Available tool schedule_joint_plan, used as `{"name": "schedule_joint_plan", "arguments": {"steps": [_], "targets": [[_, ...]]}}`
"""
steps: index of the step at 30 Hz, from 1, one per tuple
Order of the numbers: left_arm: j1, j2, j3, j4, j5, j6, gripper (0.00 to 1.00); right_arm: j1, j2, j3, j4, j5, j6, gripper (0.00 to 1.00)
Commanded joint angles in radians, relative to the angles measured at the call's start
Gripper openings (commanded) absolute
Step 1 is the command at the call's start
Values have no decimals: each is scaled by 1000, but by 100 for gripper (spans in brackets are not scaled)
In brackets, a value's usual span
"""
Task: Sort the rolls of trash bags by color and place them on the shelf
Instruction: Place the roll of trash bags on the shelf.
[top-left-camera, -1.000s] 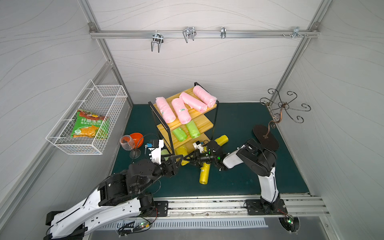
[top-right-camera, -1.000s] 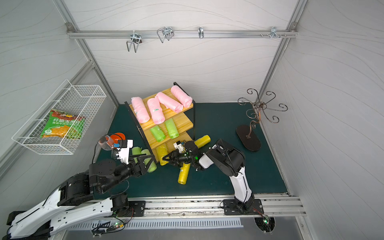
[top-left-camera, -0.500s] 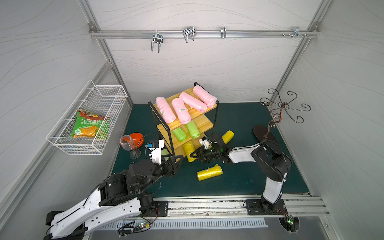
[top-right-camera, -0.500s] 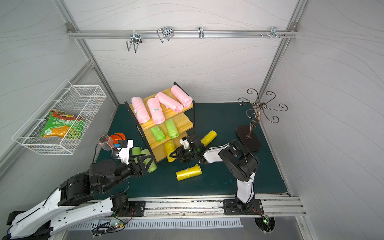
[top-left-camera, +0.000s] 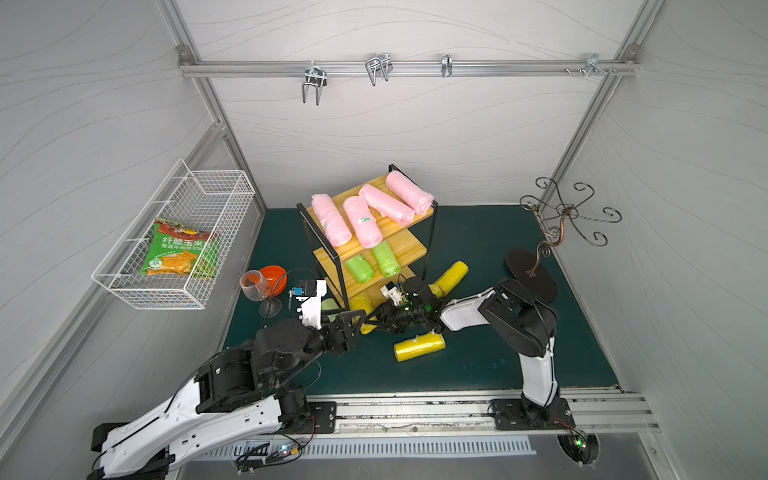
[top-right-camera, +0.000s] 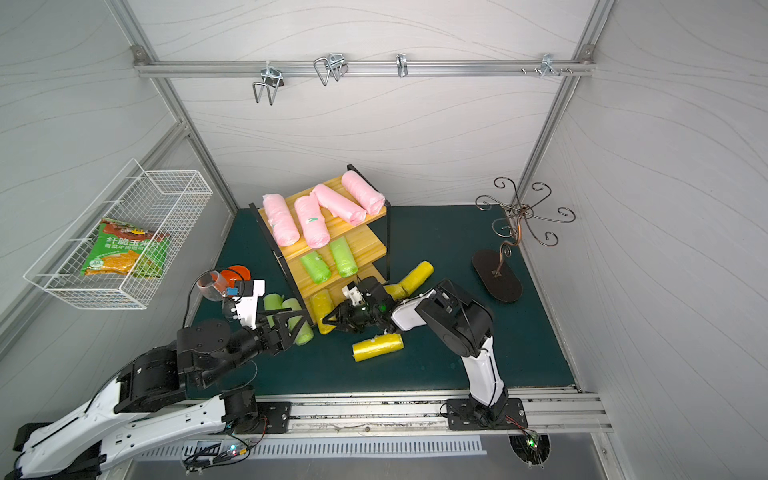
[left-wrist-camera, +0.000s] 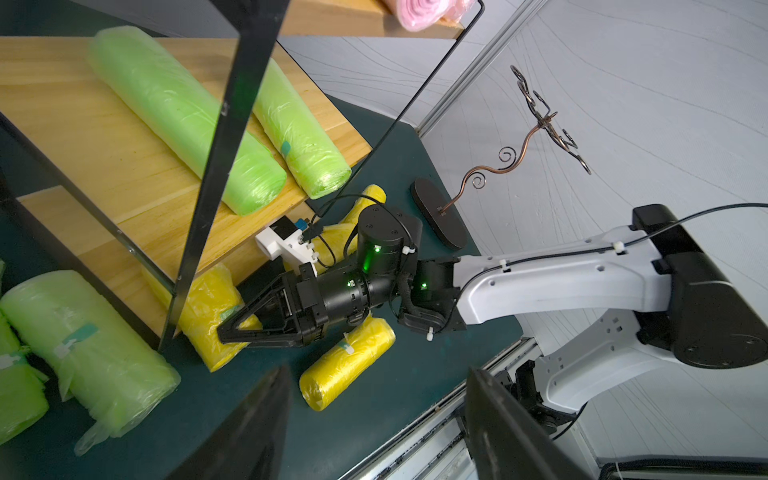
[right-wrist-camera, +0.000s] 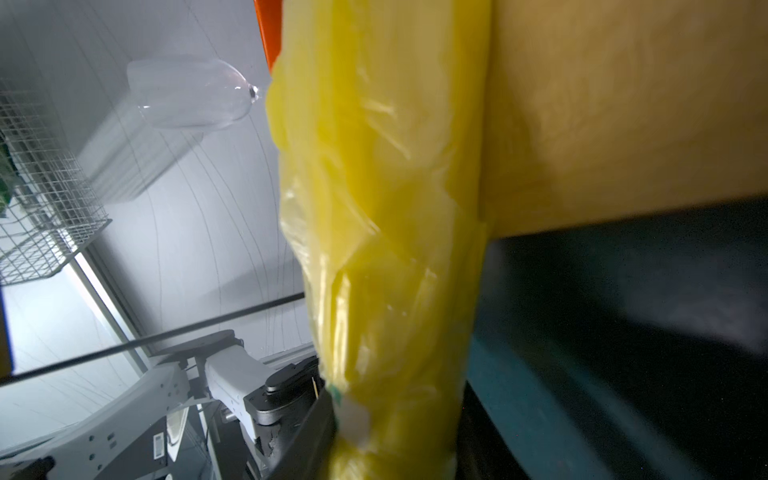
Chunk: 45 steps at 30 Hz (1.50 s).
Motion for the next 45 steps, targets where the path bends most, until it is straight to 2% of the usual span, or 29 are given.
{"name": "schedule_joint_plan", "arguments": {"steps": [1,11,21,28,29,33,39,43,45], "targets": [[-1,-19,-1,29,-13,-4,71,2,14,18,140,-26,58,0],[0,-20,4,23,-16,3,71,1,43,106,64,-52,36,1],[-1,-15,9,20,-19,12,71,1,113,175,64,-75,60,23],[-1,-3,11,21,-18,18,71,2,101,192,12,-91,38,50],[-1,1,9,20,-17,18,71,2,92,195,-29,-91,20,57],[-1,3,9,23,-16,16,71,4,26,214,-247,-76,-111,73],[0,4,4,30,-13,17,71,0,-45,219,-408,-70,-202,75],[0,6,9,27,-9,17,71,8,-101,255,-630,-29,-342,75],[-1,8,4,29,-10,16,71,10,-116,270,-683,-29,-386,76]]}}
